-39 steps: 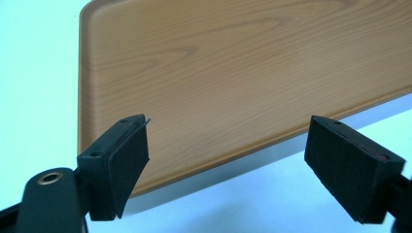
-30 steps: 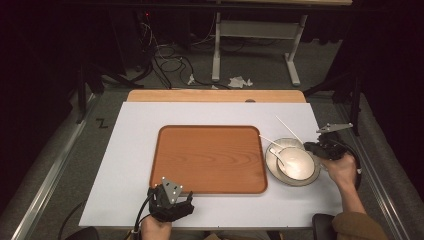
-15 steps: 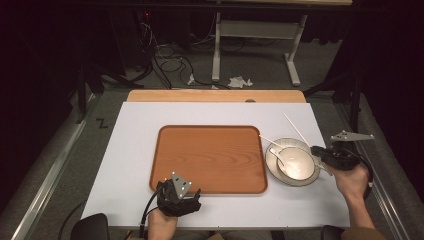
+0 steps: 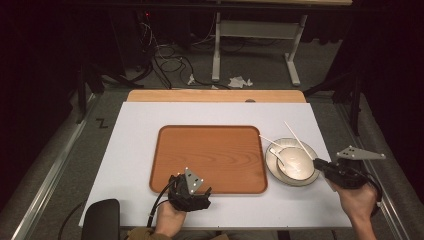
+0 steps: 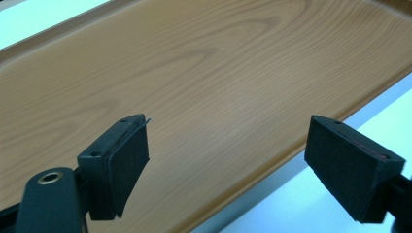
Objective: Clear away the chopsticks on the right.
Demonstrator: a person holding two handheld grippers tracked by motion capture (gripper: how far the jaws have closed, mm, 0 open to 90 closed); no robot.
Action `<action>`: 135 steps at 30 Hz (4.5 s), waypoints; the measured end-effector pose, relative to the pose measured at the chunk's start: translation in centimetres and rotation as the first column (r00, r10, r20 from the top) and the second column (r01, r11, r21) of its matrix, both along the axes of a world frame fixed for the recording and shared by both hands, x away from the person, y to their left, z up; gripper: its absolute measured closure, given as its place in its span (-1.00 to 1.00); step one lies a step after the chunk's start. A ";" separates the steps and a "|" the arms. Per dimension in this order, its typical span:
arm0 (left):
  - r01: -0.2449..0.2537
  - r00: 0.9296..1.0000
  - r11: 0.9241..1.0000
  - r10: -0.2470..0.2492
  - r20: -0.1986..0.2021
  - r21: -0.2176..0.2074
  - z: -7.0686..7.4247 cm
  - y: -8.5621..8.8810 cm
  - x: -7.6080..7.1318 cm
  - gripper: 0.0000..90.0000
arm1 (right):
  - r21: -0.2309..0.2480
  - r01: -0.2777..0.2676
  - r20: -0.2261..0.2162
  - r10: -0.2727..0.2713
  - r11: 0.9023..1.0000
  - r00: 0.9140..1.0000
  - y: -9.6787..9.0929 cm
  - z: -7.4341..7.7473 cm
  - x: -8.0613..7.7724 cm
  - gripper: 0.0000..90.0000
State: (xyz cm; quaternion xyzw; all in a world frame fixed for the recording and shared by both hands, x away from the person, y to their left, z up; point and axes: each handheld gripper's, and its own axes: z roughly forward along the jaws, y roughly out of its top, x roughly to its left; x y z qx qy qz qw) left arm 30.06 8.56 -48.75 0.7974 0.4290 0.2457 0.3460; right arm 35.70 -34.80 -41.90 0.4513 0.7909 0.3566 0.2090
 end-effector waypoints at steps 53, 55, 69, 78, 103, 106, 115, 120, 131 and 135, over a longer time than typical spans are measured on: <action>-0.100 0.995 0.995 0.100 -0.003 -0.002 -0.1 1.7 -1.6 -0.64 | -0.168 -0.259 -0.176 0.230 0.951 0.957 16.3 -5.6 4.3 0.89; -0.116 0.993 0.993 0.116 -0.004 0.000 -0.1 2.0 -1.8 -0.64 | -0.193 -0.265 -0.186 0.230 0.945 0.955 16.9 -5.9 4.8 0.88; -0.211 0.977 0.977 0.211 -0.007 -0.003 -0.1 3.6 -3.2 -0.64 | -0.230 -0.279 -0.208 0.233 0.932 0.950 19.5 -6.9 7.1 0.86; -0.219 0.976 0.976 0.219 -0.009 -0.003 -0.1 3.8 -3.4 -0.64 | -0.267 -0.295 -0.212 0.243 0.917 0.947 20.3 -7.1 7.2 0.80; -0.119 0.993 0.993 0.119 -0.011 0.001 -0.3 2.0 -1.7 -0.64 | -0.220 -0.273 -0.087 0.260 0.937 0.962 17.3 -3.9 4.1 0.43; -0.089 0.996 0.996 0.089 -0.011 0.002 -0.3 1.4 -1.2 -0.64 | -0.225 -0.250 -0.052 0.245 0.942 0.968 16.4 -3.2 3.3 0.43; -0.020 1.000 1.000 0.020 -0.004 0.005 -0.1 0.1 -0.2 -0.64 | -0.170 -0.178 0.019 0.184 0.969 0.983 13.1 -1.5 1.1 0.42; 0.008 1.000 1.000 -0.008 -0.010 0.006 -0.2 -0.4 0.3 -0.64 | -0.105 -0.104 0.032 0.108 0.989 0.994 10.1 -0.6 0.4 0.44; 0.049 0.999 0.999 -0.049 -0.007 0.005 0.0 -1.0 0.7 -0.64 | -0.048 0.073 0.062 -0.070 0.996 0.996 4.1 0.1 -0.5 0.49; 0.051 0.999 0.999 -0.051 -0.006 0.005 0.0 -1.1 0.7 -0.64 | -0.040 0.128 0.063 -0.126 0.991 0.990 2.5 0.0 -0.5 0.50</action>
